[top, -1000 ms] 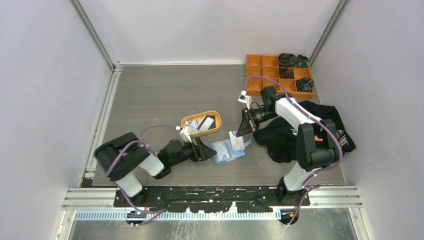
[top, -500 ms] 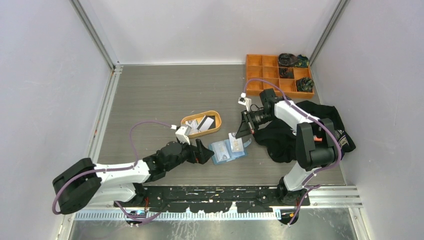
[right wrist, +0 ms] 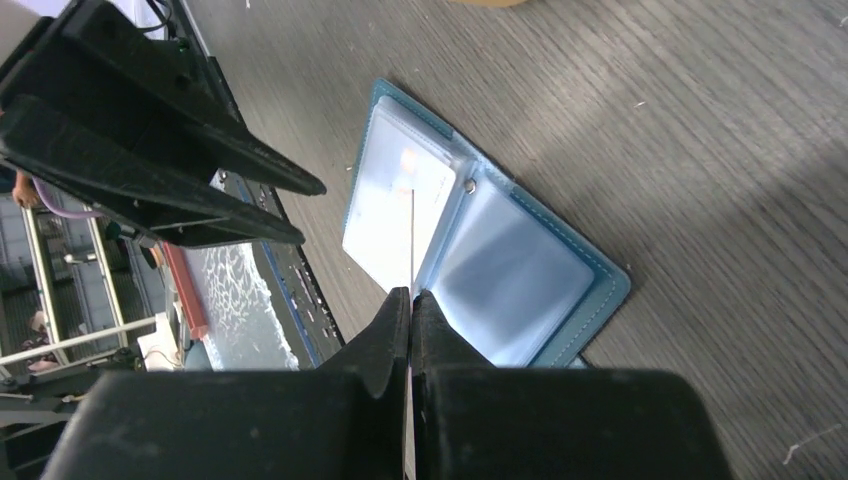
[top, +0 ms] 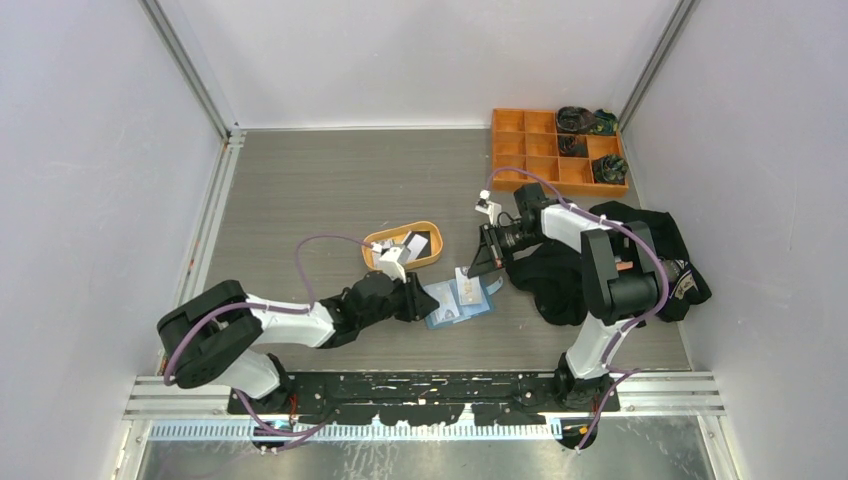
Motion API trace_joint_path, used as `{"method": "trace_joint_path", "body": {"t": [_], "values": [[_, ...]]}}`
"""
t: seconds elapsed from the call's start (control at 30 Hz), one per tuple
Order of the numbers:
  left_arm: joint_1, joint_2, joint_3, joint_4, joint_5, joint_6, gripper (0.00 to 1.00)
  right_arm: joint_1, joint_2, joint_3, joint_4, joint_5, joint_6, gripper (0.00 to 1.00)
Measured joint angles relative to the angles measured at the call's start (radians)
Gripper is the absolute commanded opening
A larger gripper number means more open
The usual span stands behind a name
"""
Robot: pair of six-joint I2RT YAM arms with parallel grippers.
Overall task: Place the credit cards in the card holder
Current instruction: Insert the credit card into the card holder.
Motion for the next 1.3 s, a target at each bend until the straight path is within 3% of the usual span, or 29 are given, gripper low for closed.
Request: {"method": "trace_joint_path", "body": {"t": [0.4, 0.7, 0.9, 1.3], "values": [[0.000, 0.122, 0.081, -0.007, -0.002, 0.017, 0.22, 0.000, 0.022, -0.003, 0.050, -0.014, 0.038, 0.01], [0.000, 0.117, 0.087, -0.040, -0.042, 0.019, 0.19, 0.007, 0.039, -0.003, 0.063, -0.037, 0.044, 0.01], [0.000, 0.095, 0.087, -0.082, -0.069, 0.019, 0.19, 0.021, 0.039, -0.004, 0.103, -0.035, 0.083, 0.01], [0.000, 0.079, 0.080, -0.103, -0.065, 0.019, 0.29, 0.026, 0.043, -0.011, 0.152, 0.033, 0.161, 0.01]]}}
